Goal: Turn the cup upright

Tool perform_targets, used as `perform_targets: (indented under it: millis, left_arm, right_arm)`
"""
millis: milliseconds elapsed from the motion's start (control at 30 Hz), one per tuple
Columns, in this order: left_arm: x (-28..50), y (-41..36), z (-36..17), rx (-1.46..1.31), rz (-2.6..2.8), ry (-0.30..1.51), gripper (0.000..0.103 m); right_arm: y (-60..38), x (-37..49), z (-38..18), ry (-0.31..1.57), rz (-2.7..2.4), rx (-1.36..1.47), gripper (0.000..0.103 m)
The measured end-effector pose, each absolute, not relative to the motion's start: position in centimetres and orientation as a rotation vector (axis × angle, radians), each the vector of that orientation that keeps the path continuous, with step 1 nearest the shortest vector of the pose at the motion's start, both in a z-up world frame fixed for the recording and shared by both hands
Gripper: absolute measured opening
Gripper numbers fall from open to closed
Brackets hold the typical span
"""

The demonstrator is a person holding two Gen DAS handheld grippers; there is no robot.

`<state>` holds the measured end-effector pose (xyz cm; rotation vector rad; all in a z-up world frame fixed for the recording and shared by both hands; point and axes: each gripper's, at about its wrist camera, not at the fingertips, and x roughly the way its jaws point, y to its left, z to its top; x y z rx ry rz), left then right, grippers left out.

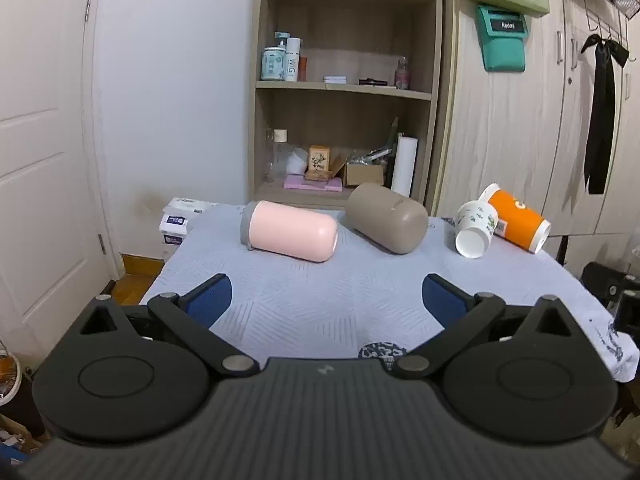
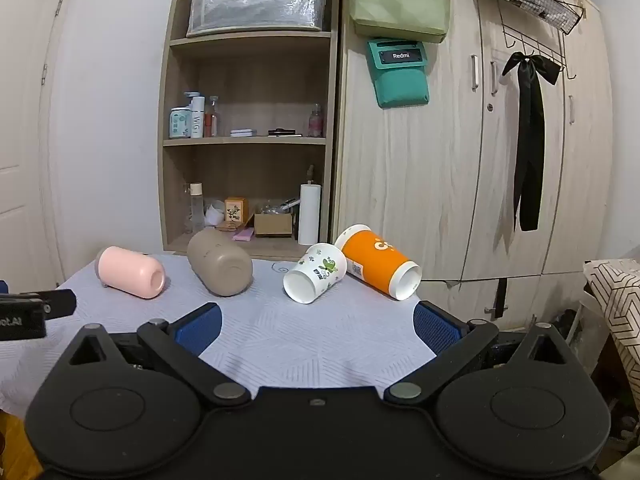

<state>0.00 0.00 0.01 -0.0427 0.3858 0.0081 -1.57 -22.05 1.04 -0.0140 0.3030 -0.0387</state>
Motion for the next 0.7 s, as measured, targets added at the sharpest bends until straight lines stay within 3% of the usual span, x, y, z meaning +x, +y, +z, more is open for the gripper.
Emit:
perform_targets:
  millis: [700]
  left_arm:
    - [-0.14, 0.19, -0.06, -0.062, 0.020, 0.377, 0.103]
  right_arm:
    - [-22.16, -1.51, 0.88, 0.297, -0.006, -0.007, 0.103]
